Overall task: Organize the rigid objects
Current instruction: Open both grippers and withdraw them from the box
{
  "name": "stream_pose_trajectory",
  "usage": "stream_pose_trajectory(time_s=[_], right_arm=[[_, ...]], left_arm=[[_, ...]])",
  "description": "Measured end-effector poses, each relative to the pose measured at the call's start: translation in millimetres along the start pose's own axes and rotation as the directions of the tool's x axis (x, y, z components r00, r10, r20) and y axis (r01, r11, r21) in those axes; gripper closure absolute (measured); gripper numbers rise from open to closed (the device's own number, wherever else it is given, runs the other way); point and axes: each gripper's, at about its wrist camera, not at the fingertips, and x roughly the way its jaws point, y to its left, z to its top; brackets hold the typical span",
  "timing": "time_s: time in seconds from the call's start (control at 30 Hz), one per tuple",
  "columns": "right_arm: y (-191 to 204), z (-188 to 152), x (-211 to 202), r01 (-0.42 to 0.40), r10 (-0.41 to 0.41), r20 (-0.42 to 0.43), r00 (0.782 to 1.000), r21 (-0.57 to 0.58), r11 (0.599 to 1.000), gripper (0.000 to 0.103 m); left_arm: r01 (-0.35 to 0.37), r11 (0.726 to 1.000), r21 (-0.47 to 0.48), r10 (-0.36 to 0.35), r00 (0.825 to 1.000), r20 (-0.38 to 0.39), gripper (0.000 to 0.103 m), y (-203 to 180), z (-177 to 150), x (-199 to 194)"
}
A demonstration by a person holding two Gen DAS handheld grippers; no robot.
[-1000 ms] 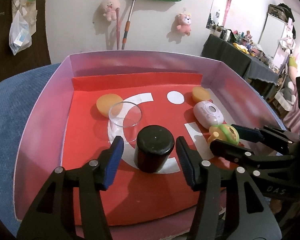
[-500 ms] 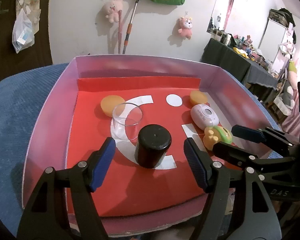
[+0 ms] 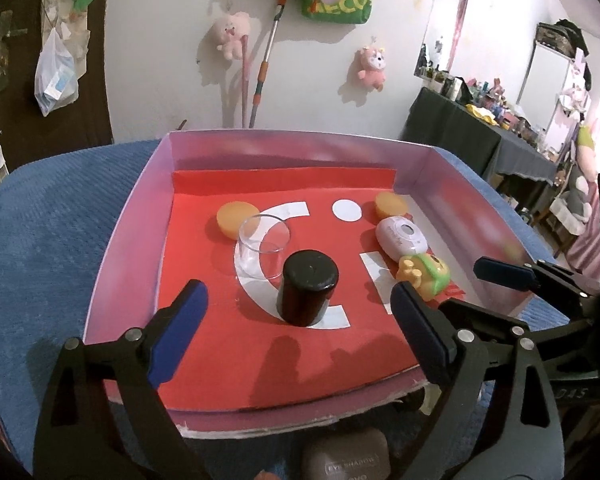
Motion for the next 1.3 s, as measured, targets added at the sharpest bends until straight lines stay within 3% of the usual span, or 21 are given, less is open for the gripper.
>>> stream_pose_trajectory(time_s=[0.23,0.37,0.83,1.3], right_arm=[[5.5,-3.3,-11.4,-0.017,0.017,0.017,1.000,-0.003,1.000,0.018],[7.4,-5.0,-19.4,-0.010,0.010,0.031,0.999,-0.006,1.000,0.007],[11.4,-15.3,-47.2,-0.033,0.033,0.069,0.997,-0.001,0.999,0.000],[14.6,-28.0,-65.8,-0.045,0.045,0.092,0.995,-0.001,0.999,0.000]], left_arm=[[-0.025,0.999,0.022,0.025,1.000,0.010,0.009,-3.0,-3.3,-9.5],[-0.024,1.000,0.016,0.024,1.000,0.009,0.009,-0.5,-5.8,-13.7],[-0.051,0.998,0.041,0.051,0.999,0.002,0.009,-3.1,-17.3,-32.5],[-0.063,0.996,0.060,0.064,0.998,-0.006,0.009,-6.7,-30.3,-46.3]])
